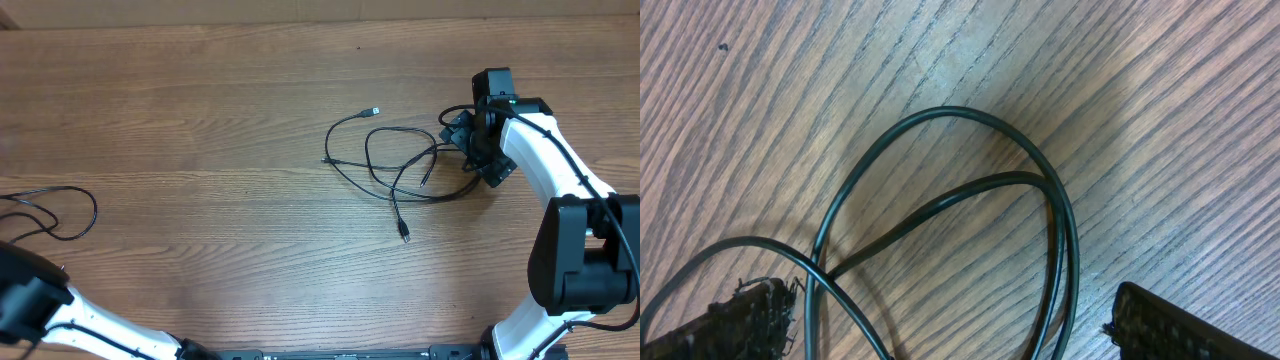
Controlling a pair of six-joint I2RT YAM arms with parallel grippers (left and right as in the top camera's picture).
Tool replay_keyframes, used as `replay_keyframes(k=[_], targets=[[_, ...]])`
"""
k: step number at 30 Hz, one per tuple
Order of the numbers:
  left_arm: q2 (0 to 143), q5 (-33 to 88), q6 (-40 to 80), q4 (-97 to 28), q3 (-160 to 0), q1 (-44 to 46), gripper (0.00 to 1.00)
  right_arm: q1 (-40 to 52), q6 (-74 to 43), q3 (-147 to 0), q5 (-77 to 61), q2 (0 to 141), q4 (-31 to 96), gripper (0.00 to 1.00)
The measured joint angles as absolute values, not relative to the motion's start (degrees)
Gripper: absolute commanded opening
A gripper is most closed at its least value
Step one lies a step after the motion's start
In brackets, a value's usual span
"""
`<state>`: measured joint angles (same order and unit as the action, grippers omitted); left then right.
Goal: Untangle cables
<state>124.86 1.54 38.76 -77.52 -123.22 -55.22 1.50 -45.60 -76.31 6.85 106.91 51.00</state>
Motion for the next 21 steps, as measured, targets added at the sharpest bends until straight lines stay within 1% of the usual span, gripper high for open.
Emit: replay_keyframes(k=[5, 13, 17, 21], targets=[[114.4, 5.3, 38.9, -77.8, -123.3, -55.2, 0.99, 1.5, -45.6, -76.3, 6.9, 106.9, 51.0, 1.00], [104.5, 21.6, 38.4, -79.6, -123.3, -53.1, 0.99, 1.5, -45.6, -76.3, 6.9, 106.9, 51.0, 1.00], [101.0, 25.9, 36.2, -80.4, -123.3, -47.9, 1.00, 1.5, -45.6, -76.3, 6.9, 106.9, 51.0, 1.00], [98.1, 27.6, 34.0, -80.7, -123.3, -38.3, 1.00, 1.5, -45.6, -76.3, 6.9, 106.9, 51.0, 1.00]])
